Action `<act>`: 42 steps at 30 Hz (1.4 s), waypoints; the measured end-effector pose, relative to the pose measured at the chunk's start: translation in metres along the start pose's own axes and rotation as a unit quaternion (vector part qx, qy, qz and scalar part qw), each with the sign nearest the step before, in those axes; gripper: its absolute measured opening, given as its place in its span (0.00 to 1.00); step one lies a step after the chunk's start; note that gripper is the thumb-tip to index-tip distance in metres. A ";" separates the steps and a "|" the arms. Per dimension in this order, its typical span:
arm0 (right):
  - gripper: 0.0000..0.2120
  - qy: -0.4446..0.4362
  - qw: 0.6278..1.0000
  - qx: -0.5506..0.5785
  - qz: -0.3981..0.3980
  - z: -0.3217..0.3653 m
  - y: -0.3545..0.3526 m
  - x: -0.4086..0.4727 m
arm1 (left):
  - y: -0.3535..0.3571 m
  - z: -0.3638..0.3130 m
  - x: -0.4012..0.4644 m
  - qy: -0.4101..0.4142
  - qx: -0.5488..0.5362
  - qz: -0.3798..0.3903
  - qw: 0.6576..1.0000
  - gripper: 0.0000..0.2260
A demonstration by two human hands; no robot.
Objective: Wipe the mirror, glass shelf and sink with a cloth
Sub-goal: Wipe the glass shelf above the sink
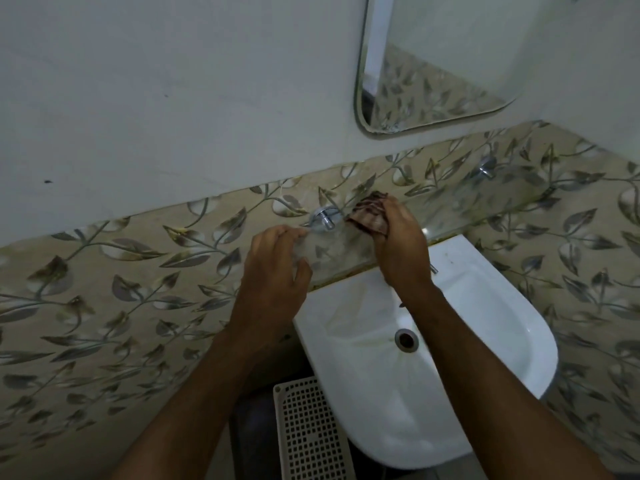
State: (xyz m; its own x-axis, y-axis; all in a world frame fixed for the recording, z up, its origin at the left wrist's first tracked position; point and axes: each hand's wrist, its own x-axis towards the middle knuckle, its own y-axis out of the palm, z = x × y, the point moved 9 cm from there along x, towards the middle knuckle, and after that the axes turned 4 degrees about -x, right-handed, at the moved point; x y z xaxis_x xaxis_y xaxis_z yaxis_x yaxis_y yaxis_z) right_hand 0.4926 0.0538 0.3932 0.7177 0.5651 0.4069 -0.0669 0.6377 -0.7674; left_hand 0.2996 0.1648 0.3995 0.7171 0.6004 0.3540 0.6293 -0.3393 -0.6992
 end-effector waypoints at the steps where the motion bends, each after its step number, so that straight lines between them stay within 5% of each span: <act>1: 0.18 -0.005 1.000 -0.008 0.003 0.006 0.002 -0.003 | 0.002 0.001 0.002 0.001 0.004 -0.001 1.000 0.20; 7: 0.25 -0.118 0.991 0.031 0.049 0.055 0.030 -0.043 | 0.017 -0.010 0.017 0.016 -0.004 0.008 1.000 0.19; 15: 0.24 0.067 0.997 -0.029 -0.002 -0.063 -0.028 0.013 | 0.043 -0.052 0.039 0.083 0.009 0.045 0.995 0.21; 23: 0.26 -0.101 0.995 0.010 0.024 0.001 0.001 -0.034 | 0.066 -0.068 0.054 0.124 -0.004 0.031 0.992 0.14; 27: 0.23 -0.034 0.999 -0.014 0.008 -0.056 -0.022 0.002 | 0.069 -0.085 0.052 0.178 0.030 0.025 0.983 0.19; 32: 0.26 0.102 0.992 -0.063 -0.046 -0.118 -0.053 0.032 | 0.072 -0.082 0.056 0.137 -0.002 0.025 0.990 0.19; 37: 0.26 -0.035 0.997 -0.065 -0.035 -0.040 -0.017 -0.003 | 0.088 -0.103 0.068 0.156 -0.038 0.024 0.987 0.15; 42: 0.28 -0.016 0.998 -0.045 0.028 -0.092 -0.026 0.022 | 0.107 -0.118 0.074 0.193 -0.014 0.047 0.980 0.16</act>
State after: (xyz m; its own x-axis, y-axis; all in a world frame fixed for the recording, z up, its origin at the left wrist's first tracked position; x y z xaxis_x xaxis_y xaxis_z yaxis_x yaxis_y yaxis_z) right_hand 0.5741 0.0009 0.3766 0.6923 0.6156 0.3765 -0.0434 0.5564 -0.8298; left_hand 0.4553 0.0873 0.4240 0.8286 0.2481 0.5018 0.5594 -0.4024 -0.7247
